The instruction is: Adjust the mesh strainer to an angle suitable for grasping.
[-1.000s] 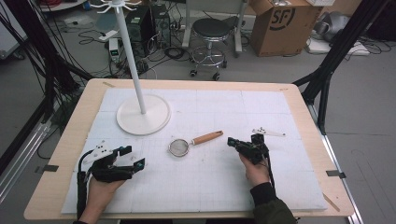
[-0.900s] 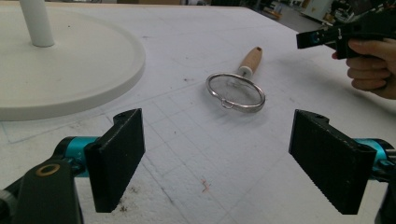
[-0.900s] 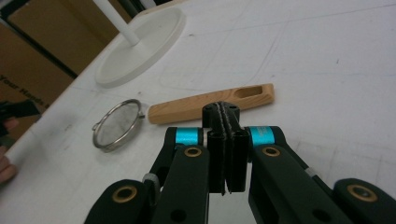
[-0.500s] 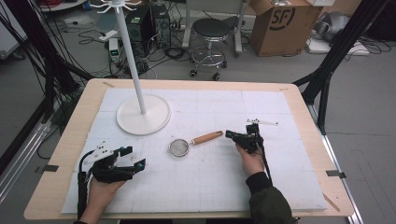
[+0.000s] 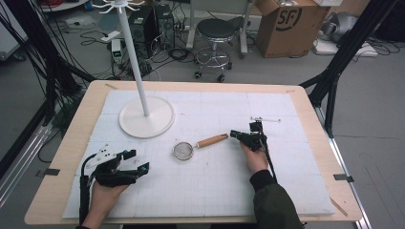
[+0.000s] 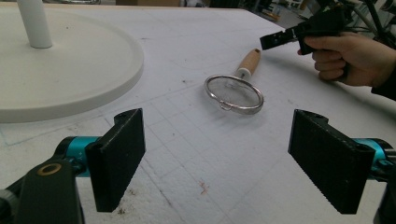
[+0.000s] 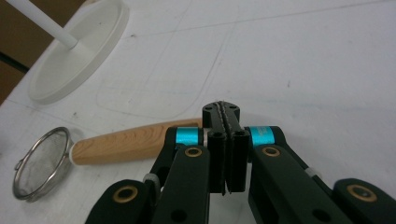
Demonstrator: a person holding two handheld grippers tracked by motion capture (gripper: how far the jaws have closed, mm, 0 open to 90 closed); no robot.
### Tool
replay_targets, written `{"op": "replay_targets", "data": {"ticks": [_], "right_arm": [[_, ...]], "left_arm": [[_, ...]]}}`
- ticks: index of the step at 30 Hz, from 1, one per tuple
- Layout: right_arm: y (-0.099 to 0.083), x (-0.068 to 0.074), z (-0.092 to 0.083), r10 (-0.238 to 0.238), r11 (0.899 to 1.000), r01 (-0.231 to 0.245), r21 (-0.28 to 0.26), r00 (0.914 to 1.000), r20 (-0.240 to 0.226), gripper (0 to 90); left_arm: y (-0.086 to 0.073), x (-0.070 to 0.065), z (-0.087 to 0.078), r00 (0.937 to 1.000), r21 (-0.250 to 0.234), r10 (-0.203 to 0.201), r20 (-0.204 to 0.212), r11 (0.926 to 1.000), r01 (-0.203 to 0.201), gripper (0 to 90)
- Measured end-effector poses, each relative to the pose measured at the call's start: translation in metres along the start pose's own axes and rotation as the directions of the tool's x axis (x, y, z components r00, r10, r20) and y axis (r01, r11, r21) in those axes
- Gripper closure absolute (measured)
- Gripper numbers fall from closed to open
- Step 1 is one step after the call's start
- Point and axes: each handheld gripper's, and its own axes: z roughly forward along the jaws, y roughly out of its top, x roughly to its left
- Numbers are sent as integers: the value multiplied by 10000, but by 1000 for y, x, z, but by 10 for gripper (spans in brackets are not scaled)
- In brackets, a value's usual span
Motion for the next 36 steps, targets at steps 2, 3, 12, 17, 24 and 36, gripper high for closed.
{"op": "replay_targets", "data": {"ticks": [2,3,12,17,24,36], "right_arm": [[5,2,7,-51,9999,50,98,10000,33,895],[6,3,10,-4,9999,3,122,10000,56,894],[9,-5,14,402,9990,-405,171,9991,156,895],[8,-1,16,300,9987,-310,408,9992,253,895],[5,11,21,-117,9962,105,859,9998,139,895],[-6,35,30,-324,9926,366,1154,9987,-382,895]], "left_arm": [[0,0,0,10000,12,-2,2,10000,2,195],[0,0,-1,10000,-11,11,32,10000,-11,196],[-1,1,-3,10000,-29,-26,38,10000,26,197],[0,1,-4,10000,-46,-32,3,10000,32,197],[0,1,-3,10000,-32,-38,-46,10000,38,200],[1,2,-8,9998,-165,-162,-68,9997,161,203]]}}
